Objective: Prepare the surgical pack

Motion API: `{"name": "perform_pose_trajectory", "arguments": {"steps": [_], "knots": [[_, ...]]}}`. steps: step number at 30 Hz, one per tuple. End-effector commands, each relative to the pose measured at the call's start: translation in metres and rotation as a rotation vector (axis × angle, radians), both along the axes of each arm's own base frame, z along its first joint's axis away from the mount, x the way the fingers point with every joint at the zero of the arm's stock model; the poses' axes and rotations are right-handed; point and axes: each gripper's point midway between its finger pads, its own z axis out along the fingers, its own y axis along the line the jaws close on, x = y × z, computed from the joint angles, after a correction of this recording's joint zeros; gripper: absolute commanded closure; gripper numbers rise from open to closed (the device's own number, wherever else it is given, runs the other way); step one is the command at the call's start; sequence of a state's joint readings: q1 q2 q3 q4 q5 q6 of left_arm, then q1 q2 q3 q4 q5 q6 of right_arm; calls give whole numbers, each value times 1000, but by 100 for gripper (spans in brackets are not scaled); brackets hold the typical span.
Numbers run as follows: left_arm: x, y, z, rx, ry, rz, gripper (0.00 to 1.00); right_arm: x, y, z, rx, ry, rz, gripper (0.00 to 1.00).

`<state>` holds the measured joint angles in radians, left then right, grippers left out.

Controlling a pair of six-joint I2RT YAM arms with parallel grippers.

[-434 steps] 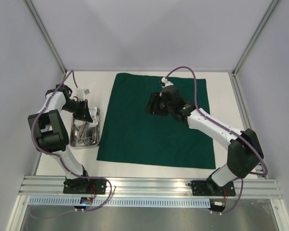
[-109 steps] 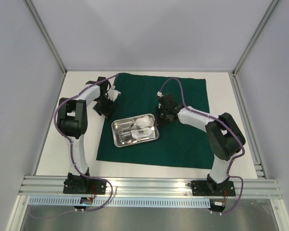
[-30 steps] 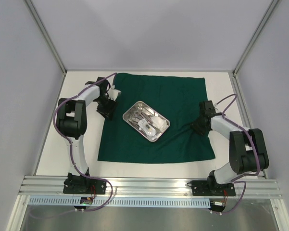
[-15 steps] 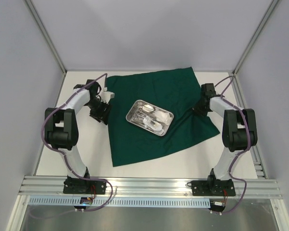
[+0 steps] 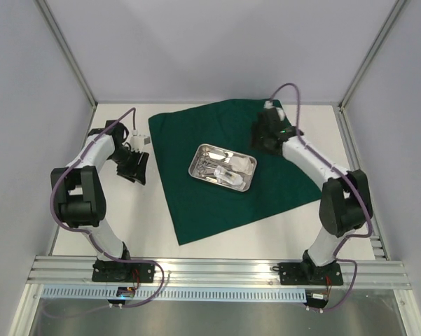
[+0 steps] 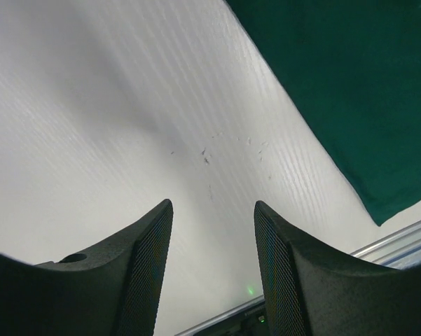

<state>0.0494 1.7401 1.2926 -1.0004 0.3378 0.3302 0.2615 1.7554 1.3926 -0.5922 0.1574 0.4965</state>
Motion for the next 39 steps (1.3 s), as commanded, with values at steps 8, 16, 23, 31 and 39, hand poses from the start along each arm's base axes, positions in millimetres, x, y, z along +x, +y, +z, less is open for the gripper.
{"name": "perform_pose_trajectory", "arguments": {"steps": [8, 16, 23, 31, 39], "knots": [[2, 4, 11, -20, -41, 36, 41, -147, 259, -9, -169, -56, 887, 35], [0, 8, 11, -32, -43, 51, 41, -196, 322, -63, -251, 50, 1094, 34], [1, 8, 12, -34, -46, 52, 41, -213, 316, -117, -348, 164, 1122, 54], [1, 9, 10, -34, -46, 51, 41, -258, 311, -139, -406, 207, 1272, 99], [1, 10, 9, -35, -44, 53, 41, -336, 309, -119, -201, 249, 1551, 99]]}}
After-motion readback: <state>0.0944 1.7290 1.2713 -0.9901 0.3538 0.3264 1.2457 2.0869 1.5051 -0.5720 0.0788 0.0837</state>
